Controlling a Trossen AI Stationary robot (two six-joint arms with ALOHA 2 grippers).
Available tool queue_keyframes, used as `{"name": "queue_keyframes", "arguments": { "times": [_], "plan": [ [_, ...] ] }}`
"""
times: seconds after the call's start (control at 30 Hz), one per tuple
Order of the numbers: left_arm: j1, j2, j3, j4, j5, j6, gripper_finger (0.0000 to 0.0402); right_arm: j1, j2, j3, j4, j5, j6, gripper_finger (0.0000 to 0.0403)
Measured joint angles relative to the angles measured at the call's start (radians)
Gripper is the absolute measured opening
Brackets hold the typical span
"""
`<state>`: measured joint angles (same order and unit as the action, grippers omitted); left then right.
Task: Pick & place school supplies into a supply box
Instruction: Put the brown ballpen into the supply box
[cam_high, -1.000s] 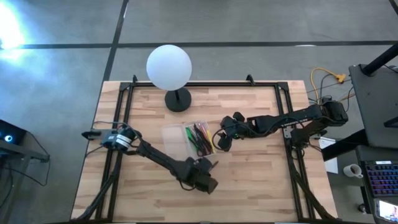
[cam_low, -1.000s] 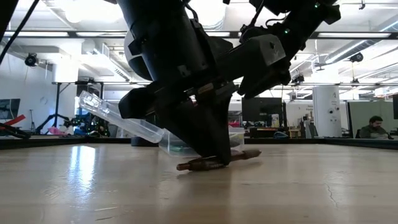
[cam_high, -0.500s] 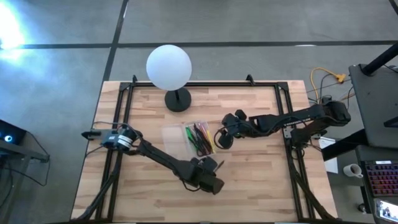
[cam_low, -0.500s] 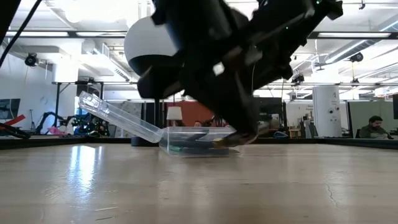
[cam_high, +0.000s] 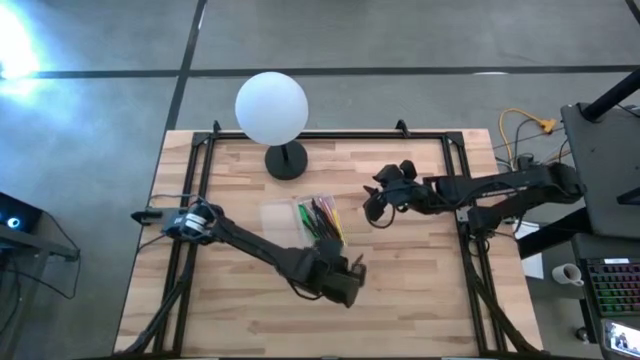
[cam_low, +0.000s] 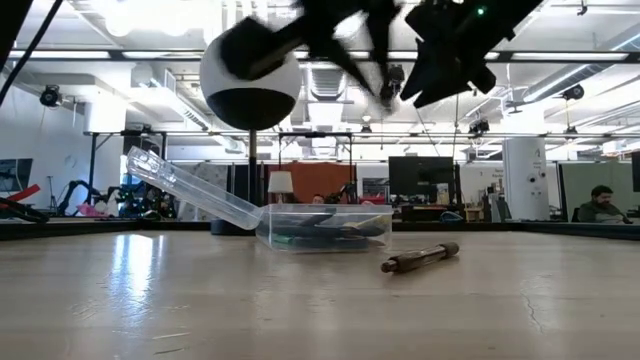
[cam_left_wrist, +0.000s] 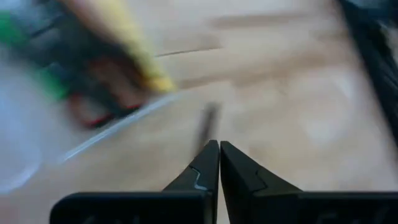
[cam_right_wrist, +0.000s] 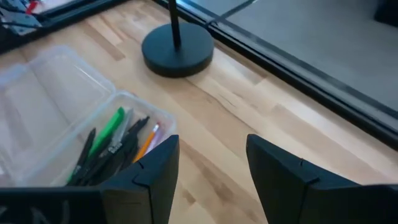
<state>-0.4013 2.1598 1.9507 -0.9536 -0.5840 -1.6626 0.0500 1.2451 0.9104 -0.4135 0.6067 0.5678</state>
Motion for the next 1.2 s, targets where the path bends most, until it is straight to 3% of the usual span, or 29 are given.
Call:
{"name": "queue_keyframes", "arguments": {
  "times": [0.1,0.17,0.3,0.47,0.63,1.2],
  "plan": [
    [-0.003,0.003,0.006,0.162,0.078,0.372,0.0001,-0.009,-0.011,-0.008,-0.022,0.0,-0.023,0.0178],
    [0.0,0.012,-0.022,0.263,0.144,0.485,0.0001,-0.012,-0.012,-0.02,-0.024,0.0,-0.057,0.0178],
    [0.028,0.016,-0.085,0.271,0.189,0.49,0.0026,-0.014,-0.011,-0.048,-0.033,-0.002,-0.072,0.0178],
    [0.055,0.014,-0.185,0.412,0.286,0.5,0.0097,-0.014,-0.01,-0.068,-0.095,-0.005,-0.025,0.0178],
    [0.055,0.012,-0.232,0.447,0.296,0.502,0.0155,-0.014,-0.01,-0.088,-0.108,-0.005,-0.018,0.0178],
    [0.053,0.03,-0.318,0.505,0.286,0.52,0.0114,-0.016,-0.01,-0.122,-0.104,-0.001,0.021,0.0178]
  ]
}}
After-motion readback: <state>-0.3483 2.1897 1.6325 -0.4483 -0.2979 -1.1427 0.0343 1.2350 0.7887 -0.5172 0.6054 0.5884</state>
